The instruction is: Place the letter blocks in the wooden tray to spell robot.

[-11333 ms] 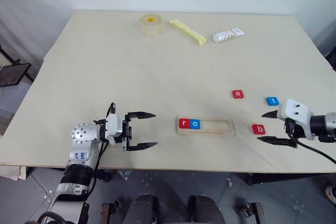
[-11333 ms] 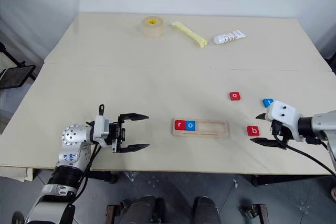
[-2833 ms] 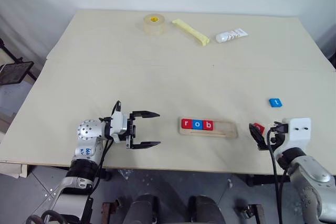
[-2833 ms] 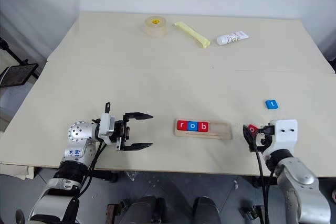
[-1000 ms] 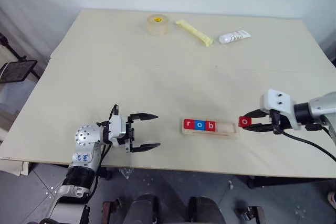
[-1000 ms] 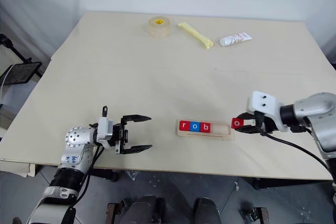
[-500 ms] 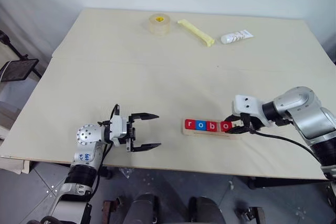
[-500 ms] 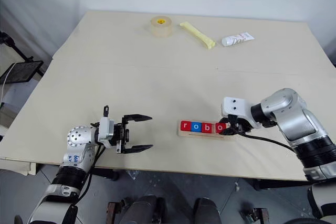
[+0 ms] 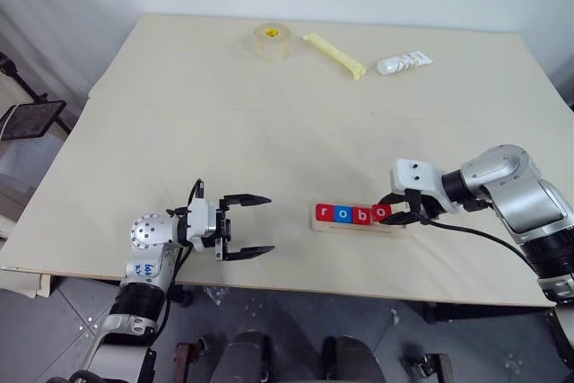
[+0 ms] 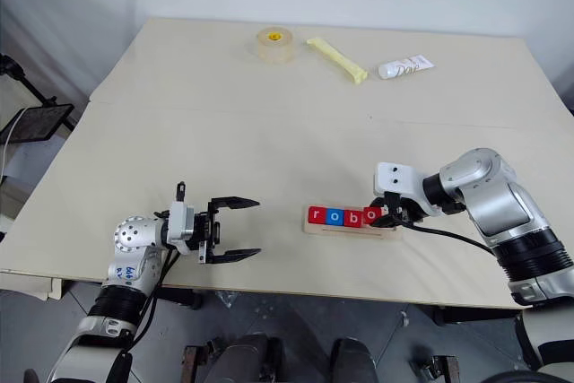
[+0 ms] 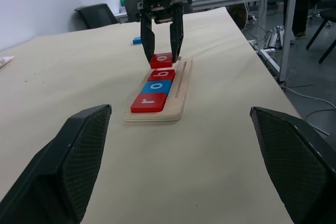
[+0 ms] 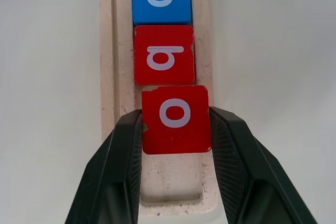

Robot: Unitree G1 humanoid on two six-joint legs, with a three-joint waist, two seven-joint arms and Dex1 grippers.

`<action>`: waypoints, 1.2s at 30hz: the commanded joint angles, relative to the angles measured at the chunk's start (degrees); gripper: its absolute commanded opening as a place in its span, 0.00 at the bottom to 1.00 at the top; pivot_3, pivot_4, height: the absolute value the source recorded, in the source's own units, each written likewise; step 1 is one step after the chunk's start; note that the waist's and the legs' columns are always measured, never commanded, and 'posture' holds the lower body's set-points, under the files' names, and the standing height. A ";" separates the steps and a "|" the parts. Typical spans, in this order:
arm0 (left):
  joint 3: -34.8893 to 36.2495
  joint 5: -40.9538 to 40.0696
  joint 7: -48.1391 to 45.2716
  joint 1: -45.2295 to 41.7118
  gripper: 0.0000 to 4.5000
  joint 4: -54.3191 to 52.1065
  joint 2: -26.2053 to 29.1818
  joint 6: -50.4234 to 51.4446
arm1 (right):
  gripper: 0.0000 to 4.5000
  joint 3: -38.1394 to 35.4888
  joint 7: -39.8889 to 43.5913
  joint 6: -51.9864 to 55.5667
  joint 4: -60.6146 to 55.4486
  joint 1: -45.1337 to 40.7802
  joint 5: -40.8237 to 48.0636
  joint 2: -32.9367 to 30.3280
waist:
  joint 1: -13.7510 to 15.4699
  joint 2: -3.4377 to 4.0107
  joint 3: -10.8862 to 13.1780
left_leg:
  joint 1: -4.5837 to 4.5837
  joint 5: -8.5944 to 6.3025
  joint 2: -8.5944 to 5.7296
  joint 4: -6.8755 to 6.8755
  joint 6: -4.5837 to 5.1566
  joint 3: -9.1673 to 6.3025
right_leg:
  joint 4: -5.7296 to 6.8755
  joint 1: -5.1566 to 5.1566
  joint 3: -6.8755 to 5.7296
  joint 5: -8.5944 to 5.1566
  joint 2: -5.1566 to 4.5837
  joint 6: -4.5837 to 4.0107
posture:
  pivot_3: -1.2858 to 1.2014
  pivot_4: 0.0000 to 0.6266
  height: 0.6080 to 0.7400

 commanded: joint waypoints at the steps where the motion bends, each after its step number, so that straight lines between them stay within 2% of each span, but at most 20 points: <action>1: 0.20 -0.35 0.28 0.47 1.00 -1.03 -0.18 -0.89 | 0.32 -1.04 0.96 1.03 -3.00 0.30 0.98 -0.19 | 0.00 0.00 0.00 | 0.00 0.00 0.00 0.00 0.00 0.00 | 0.00 0.00 0.00 0.00 0.00 0.00 | 0.52 0.24 1.00; 5: 0.12 -0.29 0.35 0.34 1.00 -0.90 -0.30 -0.99 | 0.32 -1.06 0.70 1.42 -3.51 0.74 0.98 0.08 | 0.03 0.00 0.00 | 0.00 0.00 0.00 0.00 0.00 0.00 | 0.00 0.00 0.00 0.00 0.00 0.00 | 0.52 0.24 1.00; 14: 0.15 -0.09 0.31 -0.53 1.00 0.17 -0.41 -1.52 | 0.99 -2.05 -0.60 3.50 -6.11 2.15 1.58 -0.34 | 0.01 0.00 0.00 | 0.00 0.00 0.00 0.00 0.00 -0.01 | 0.00 0.00 0.00 0.00 0.00 0.00 | 0.52 0.24 1.00; 23: -0.09 0.20 0.16 -2.20 1.00 1.91 -1.04 -1.97 | 0.99 -5.70 -1.69 6.20 -10.29 4.52 3.81 -2.24 | 0.26 0.00 0.00 | -0.01 0.00 -0.02 0.00 0.00 -0.04 | 0.00 0.02 -0.01 0.00 0.00 0.00 | 0.52 0.24 1.00; 31: 0.03 0.17 -0.26 -2.92 1.00 2.88 -1.41 -2.15 | 0.99 -22.50 -9.55 7.82 -12.86 15.95 9.78 -4.02 | 0.36 -0.01 0.00 | -0.04 0.00 -0.05 0.00 0.00 -0.13 | -0.01 0.05 -0.03 0.01 -0.01 0.02 | 0.52 0.24 1.00; 36: 0.07 0.27 -0.43 -3.64 1.00 3.94 -1.56 -2.26 | 0.99 -33.36 -15.32 6.61 -12.36 23.30 12.49 -2.53 | 0.34 -0.01 0.00 | -0.03 0.00 -0.06 0.00 0.00 -0.14 | -0.01 0.06 -0.04 0.01 -0.01 0.02 | 0.52 0.24 1.00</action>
